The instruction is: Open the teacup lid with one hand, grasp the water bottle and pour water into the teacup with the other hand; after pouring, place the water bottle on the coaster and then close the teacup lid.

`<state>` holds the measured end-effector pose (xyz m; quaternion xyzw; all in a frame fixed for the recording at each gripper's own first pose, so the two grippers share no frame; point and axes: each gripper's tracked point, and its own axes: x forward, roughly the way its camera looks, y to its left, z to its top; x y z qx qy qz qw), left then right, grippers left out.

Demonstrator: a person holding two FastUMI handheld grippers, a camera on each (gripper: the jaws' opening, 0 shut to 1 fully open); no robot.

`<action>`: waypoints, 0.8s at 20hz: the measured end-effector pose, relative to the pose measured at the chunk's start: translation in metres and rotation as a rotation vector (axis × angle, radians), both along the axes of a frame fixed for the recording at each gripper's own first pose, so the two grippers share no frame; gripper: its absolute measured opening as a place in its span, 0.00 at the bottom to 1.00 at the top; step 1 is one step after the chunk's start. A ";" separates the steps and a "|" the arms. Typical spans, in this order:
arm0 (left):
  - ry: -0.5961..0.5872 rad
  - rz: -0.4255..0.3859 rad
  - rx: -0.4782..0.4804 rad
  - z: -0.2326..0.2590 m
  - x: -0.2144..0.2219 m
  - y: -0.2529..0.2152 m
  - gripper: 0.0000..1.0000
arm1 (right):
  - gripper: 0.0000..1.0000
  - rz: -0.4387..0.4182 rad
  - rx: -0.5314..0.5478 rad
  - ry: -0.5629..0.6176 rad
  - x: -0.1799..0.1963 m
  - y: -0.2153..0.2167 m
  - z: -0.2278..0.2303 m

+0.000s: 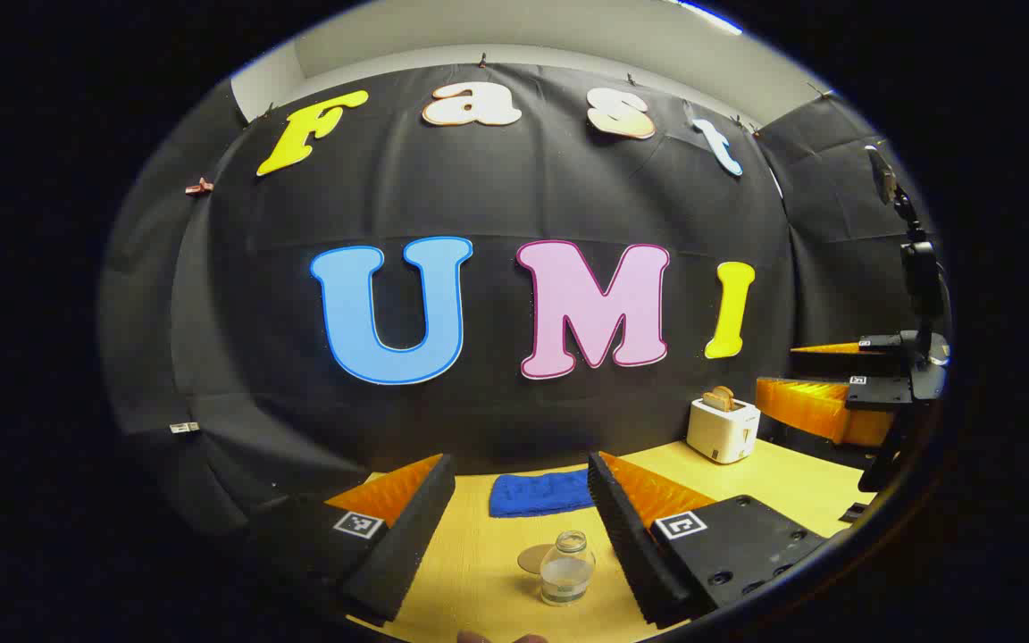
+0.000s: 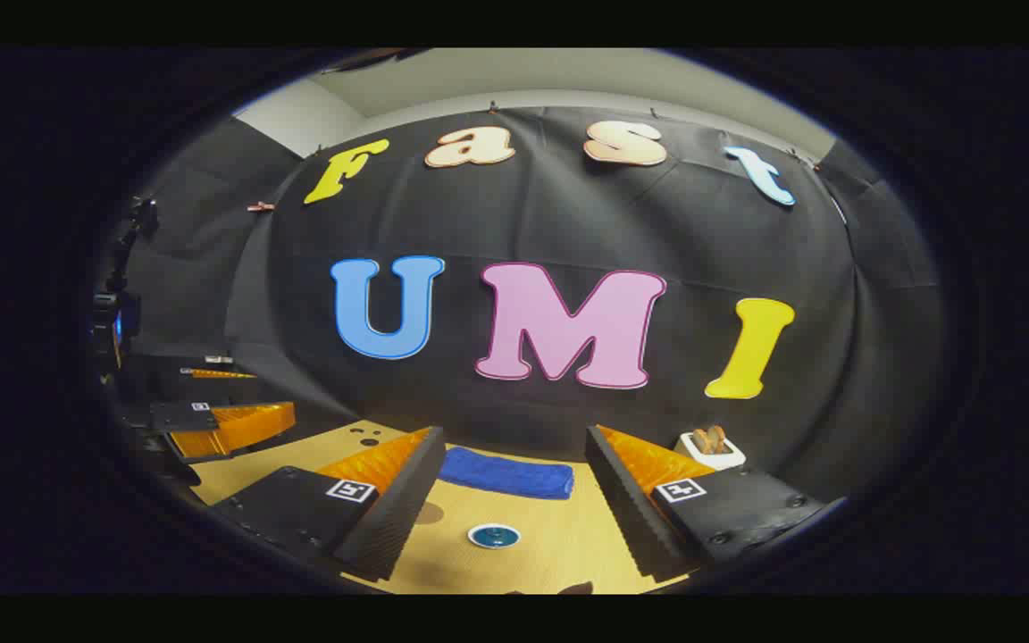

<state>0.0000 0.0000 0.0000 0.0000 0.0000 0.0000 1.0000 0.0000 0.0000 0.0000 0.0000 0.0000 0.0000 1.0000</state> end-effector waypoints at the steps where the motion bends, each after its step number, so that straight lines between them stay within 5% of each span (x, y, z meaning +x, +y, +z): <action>1: 0.000 0.000 0.002 0.001 0.000 0.000 0.94 | 0.98 0.005 0.003 0.001 0.000 0.001 -0.001; 16: 0.000 -0.007 0.000 -0.005 0.003 -0.003 0.94 | 0.97 0.027 -0.003 0.013 0.008 0.008 -0.016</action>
